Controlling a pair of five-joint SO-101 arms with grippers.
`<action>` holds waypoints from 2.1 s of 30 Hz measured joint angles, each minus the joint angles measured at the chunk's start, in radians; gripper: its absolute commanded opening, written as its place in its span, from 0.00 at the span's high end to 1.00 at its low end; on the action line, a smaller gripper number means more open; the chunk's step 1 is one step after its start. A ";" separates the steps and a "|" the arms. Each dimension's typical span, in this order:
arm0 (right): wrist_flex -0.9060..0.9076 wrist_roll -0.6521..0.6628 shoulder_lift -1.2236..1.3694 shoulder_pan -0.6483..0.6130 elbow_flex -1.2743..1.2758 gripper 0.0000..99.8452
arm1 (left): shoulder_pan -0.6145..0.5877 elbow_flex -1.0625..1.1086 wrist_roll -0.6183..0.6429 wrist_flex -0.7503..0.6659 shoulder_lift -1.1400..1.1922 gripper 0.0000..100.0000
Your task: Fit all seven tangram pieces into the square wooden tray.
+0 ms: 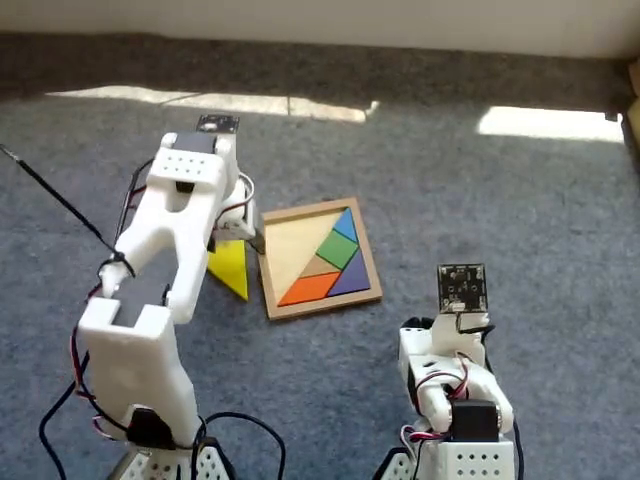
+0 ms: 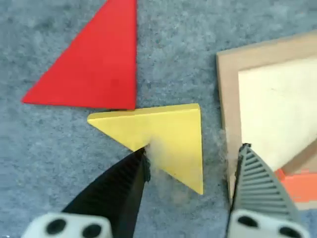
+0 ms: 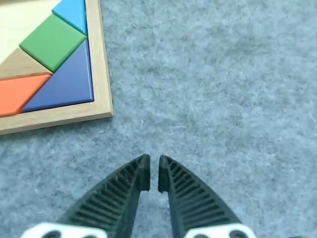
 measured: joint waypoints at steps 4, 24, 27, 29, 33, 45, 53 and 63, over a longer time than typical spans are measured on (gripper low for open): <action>0.000 0.000 0.000 0.000 0.000 0.95 | -0.008 -0.063 0.054 0.006 0.118 0.72; 0.000 0.000 0.000 0.000 0.000 0.95 | -0.103 -0.084 0.061 0.008 0.158 0.72; 0.000 0.000 0.000 0.000 0.000 0.95 | -0.103 -0.083 0.061 0.006 0.160 0.72; 0.000 0.000 0.000 0.000 0.000 0.95 | -0.103 -0.092 0.061 0.006 0.176 0.72; 0.000 0.000 0.000 0.000 0.000 0.95 | -0.103 -0.132 0.063 0.025 0.224 0.73; 0.000 0.000 0.000 0.000 0.000 0.95 | -0.147 -0.141 -0.031 0.075 0.241 0.72; 0.000 0.000 0.000 0.000 0.000 0.95 | -0.157 -0.104 -0.074 0.086 0.241 0.73; 0.002 0.000 0.000 0.000 0.000 0.95 | -0.164 0.170 -0.095 0.048 0.054 0.72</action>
